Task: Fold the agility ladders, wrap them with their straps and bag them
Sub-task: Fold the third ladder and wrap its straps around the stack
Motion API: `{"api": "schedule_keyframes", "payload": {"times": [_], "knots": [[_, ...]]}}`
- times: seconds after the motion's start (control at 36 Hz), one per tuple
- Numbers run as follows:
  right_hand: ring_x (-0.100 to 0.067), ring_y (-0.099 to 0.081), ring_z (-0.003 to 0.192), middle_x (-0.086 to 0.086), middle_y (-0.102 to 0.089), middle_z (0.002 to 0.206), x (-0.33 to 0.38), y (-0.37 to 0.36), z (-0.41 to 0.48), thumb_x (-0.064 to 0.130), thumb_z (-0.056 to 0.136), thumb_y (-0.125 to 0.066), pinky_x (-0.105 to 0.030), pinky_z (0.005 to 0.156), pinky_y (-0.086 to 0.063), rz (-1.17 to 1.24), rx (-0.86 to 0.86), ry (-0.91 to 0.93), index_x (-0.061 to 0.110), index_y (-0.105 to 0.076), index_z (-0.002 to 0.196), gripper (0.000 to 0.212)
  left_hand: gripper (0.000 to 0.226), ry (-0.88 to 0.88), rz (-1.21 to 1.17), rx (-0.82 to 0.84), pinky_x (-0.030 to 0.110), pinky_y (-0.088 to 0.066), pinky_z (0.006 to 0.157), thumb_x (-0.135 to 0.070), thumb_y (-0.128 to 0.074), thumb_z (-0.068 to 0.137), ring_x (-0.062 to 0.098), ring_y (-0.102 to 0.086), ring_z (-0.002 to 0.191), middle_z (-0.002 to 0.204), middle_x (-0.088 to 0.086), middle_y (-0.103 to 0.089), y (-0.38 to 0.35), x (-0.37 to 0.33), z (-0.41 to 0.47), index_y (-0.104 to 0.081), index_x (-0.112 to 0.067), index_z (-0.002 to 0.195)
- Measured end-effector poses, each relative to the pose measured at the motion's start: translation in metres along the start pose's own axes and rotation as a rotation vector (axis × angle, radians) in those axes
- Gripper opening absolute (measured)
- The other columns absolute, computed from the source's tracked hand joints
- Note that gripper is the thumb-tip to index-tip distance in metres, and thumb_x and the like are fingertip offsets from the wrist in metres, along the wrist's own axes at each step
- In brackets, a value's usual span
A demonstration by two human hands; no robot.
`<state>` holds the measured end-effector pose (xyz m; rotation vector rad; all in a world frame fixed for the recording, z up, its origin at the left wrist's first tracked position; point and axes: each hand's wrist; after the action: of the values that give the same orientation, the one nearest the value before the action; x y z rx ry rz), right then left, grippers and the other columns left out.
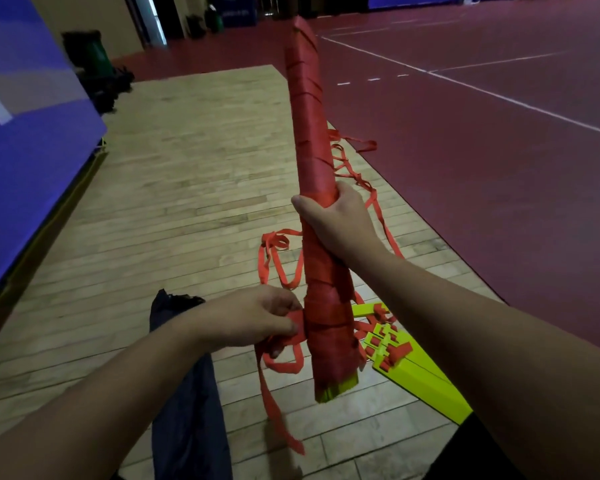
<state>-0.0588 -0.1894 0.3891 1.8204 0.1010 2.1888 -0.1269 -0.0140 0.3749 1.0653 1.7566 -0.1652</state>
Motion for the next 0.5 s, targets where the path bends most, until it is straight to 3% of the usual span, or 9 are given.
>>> {"api": "schedule_keyframes", "payload": {"times": [0.08, 0.14, 0.22, 0.31, 0.39, 0.44, 0.5], "knots": [[-0.023, -0.069, 0.076, -0.004, -0.067, 0.09, -0.004, -0.003, 0.001, 0.058, 0.073, -0.07, -0.049, 0.068, -0.06, -0.072, -0.07, 0.006, 0.02, -0.057, 0.107, 0.053, 0.018, -0.02, 0.062, -0.088, 0.033, -0.05, 0.066, -0.01, -0.056, 0.098, 0.015, -0.06, 0.066, 0.089, 0.018, -0.068, -0.006, 0.001, 0.002, -0.065, -0.008, 0.113], [-0.022, -0.068, 0.073, -0.003, -0.065, 0.087, -0.007, -0.005, -0.001, 0.057, 0.075, -0.07, -0.049, 0.066, -0.06, -0.086, -0.111, 0.027, 0.019, -0.056, 0.107, 0.051, 0.019, -0.014, 0.098, -0.138, 0.034, -0.052, 0.068, -0.016, -0.058, 0.096, 0.013, -0.062, 0.065, 0.093, 0.017, -0.071, -0.012, 0.002, 0.006, -0.064, -0.012, 0.114], [-0.019, -0.067, 0.071, 0.001, -0.062, 0.085, -0.01, -0.009, -0.003, 0.055, 0.08, -0.072, -0.046, 0.066, -0.06, -0.094, -0.176, 0.035, 0.019, -0.055, 0.108, 0.049, 0.031, 0.028, 0.033, -0.15, 0.035, -0.056, 0.071, -0.033, -0.068, 0.092, 0.014, -0.065, 0.062, 0.08, 0.005, -0.071, -0.021, -0.002, 0.012, -0.059, -0.014, 0.115], [-0.018, -0.067, 0.074, 0.001, -0.063, 0.088, -0.007, -0.011, -0.001, 0.054, 0.08, -0.075, -0.043, 0.07, -0.061, -0.066, -0.204, -0.019, 0.017, -0.054, 0.112, 0.054, 0.049, 0.051, 0.24, -0.278, 0.024, -0.055, 0.062, -0.06, -0.069, 0.082, 0.01, -0.067, 0.065, 0.093, -0.004, -0.07, -0.03, -0.009, 0.014, -0.056, -0.025, 0.114], [-0.022, -0.071, 0.078, -0.005, -0.068, 0.093, -0.001, -0.01, 0.001, 0.052, 0.076, -0.078, -0.048, 0.073, -0.062, 0.094, -0.152, -0.118, 0.017, -0.054, 0.113, 0.056, 0.035, -0.003, 0.275, -0.407, 0.015, -0.045, 0.05, -0.054, -0.07, 0.084, 0.003, -0.064, 0.058, 0.088, -0.008, -0.068, -0.032, -0.01, 0.016, -0.057, -0.028, 0.105], [-0.026, -0.073, 0.081, -0.009, -0.071, 0.098, 0.004, -0.008, 0.002, 0.048, 0.072, -0.079, -0.051, 0.075, -0.063, 0.224, -0.087, -0.195, 0.015, -0.056, 0.115, 0.059, 0.032, -0.056, 0.167, -0.362, 0.017, -0.048, 0.052, -0.051, -0.073, 0.083, 0.002, -0.063, 0.057, 0.086, -0.006, -0.069, -0.024, -0.011, 0.012, -0.06, -0.028, 0.103], [-0.026, -0.072, 0.08, -0.011, -0.072, 0.098, 0.014, 0.0, 0.002, 0.045, 0.07, -0.079, -0.049, 0.075, -0.063, 0.484, 0.015, -0.271, 0.007, -0.059, 0.119, 0.065, 0.045, -0.12, -0.002, -0.234, 0.028, -0.056, 0.063, -0.056, -0.079, 0.075, 0.011, -0.066, 0.067, 0.091, 0.002, -0.072, -0.014, -0.013, 0.005, -0.067, -0.027, 0.106]]}}
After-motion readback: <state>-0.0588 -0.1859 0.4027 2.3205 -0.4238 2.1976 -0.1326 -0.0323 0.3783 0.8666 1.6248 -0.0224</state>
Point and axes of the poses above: each hand's wrist, its own z-axis towards the middle knuckle, its own y-axis out of the back of the hand, x = y × z
